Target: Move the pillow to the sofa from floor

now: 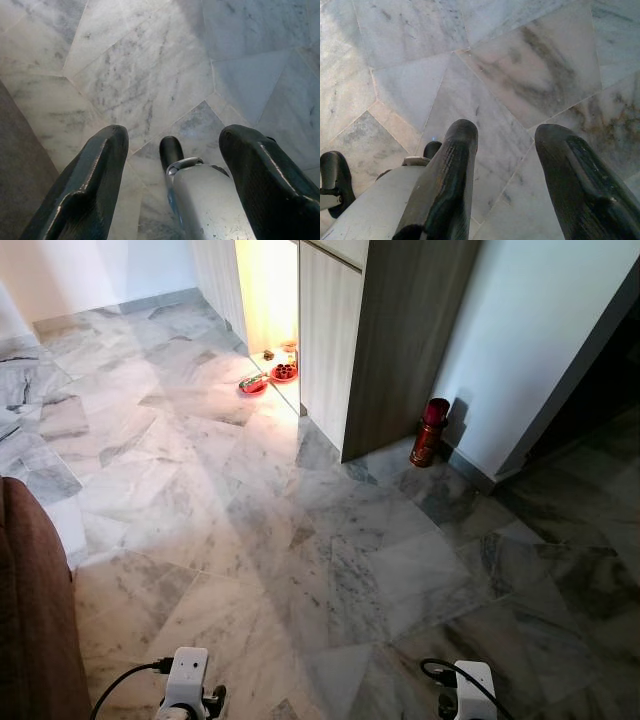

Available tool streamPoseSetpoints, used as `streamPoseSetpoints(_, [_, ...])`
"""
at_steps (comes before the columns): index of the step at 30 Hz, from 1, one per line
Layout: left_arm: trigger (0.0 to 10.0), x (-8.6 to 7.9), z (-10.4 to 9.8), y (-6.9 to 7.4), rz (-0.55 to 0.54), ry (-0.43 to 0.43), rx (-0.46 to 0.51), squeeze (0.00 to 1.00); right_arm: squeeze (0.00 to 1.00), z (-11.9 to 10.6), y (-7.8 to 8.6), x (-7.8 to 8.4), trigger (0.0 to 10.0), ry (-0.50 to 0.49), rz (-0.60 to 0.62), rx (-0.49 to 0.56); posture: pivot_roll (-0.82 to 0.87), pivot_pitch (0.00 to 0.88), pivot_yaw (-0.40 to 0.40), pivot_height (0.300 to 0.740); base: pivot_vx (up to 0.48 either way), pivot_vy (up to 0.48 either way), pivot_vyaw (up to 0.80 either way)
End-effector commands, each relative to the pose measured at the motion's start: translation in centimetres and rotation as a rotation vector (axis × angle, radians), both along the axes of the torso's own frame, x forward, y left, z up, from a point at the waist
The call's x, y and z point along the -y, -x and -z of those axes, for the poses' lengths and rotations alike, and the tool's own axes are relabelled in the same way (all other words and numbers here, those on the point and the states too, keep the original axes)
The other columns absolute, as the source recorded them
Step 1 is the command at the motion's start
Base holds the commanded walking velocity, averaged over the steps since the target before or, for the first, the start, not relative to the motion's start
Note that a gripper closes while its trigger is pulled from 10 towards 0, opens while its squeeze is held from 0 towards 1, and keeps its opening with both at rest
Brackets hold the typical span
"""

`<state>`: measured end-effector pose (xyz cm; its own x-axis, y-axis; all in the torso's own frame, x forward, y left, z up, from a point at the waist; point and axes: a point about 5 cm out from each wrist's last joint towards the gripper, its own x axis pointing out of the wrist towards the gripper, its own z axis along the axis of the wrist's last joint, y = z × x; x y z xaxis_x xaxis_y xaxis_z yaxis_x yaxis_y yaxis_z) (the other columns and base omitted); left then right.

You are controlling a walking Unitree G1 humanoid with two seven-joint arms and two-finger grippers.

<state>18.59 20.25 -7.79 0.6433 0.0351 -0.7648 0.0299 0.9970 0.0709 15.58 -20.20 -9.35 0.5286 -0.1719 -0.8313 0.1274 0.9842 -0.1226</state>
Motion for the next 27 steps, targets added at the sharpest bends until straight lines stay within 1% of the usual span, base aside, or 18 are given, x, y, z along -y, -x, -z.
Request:
streamPoseSetpoints(1, [10.0,0.4,-0.7,-1.7,0.019,-0.042,0.012,0.00,0.00,0.0,-0.5,-1.4,10.0,-0.201,0.117,0.046,0.01,0.011,0.005,0.740,0.000,0.000,0.00])
streamPoseSetpoints(8, [10.0,0.4,-0.7,-1.7,0.019,-0.042,0.012,0.00,0.00,0.0,-0.5,-1.4,10.0,-0.200,0.116,0.044,0.01,0.011,0.005,0.740,0.000,0.000,0.00])
streamPoseSetpoints(11, [10.0,0.3,-0.6,-1.6,0.014,-0.042,0.008,0.00,0.00,-0.2,-1.0,-1.2,10.0,-0.196,0.112,0.063,0.01,0.008,0.005,0.740,0.000,0.000,0.00])
streamPoseSetpoints(18, [10.0,0.3,-0.6,-1.6,0.014,-0.042,0.010,0.00,0.00,-0.2,-0.7,-1.0,10.0,-0.196,0.114,0.063,0.01,0.008,0.005,0.740,0.000,0.000,0.00])
streamPoseSetpoints(21, [10.0,0.4,-0.7,-1.7,0.015,-0.043,0.013,0.00,0.00,-0.2,-0.6,-0.4,10.0,-0.203,0.122,0.067,0.01,0.009,0.003,0.740,0.000,0.000,0.00])
streamPoseSetpoints(24, [10.0,0.5,-0.8,-1.9,0.014,-0.038,0.022,0.00,0.00,-0.3,-0.6,-0.2,10.0,-0.204,0.122,0.072,0.01,0.012,0.000,0.740,0.000,0.000,0.00])
streamPoseSetpoints(25, [10.0,0.6,-1.0,-2.2,0.012,-0.033,0.032,0.00,0.00,-0.4,-0.8,0.3,10.0,-0.204,0.124,0.081,0.01,0.016,-0.005,0.740,0.000,0.000,0.00])
streamPoseSetpoints(26, [10.0,0.6,-1.0,-2.2,0.012,-0.033,0.032,0.00,0.00,-0.4,-0.8,0.3,10.0,-0.204,0.124,0.081,0.01,0.016,-0.005,0.740,0.000,0.000,0.00])
streamPoseSetpoints(27, [10.0,0.6,-1.1,-2.5,-0.003,-0.016,0.040,0.00,0.00,-0.7,-1.1,0.9,10.0,-0.206,0.129,0.093,0.01,0.018,-0.005,0.740,0.000,0.000,0.00])
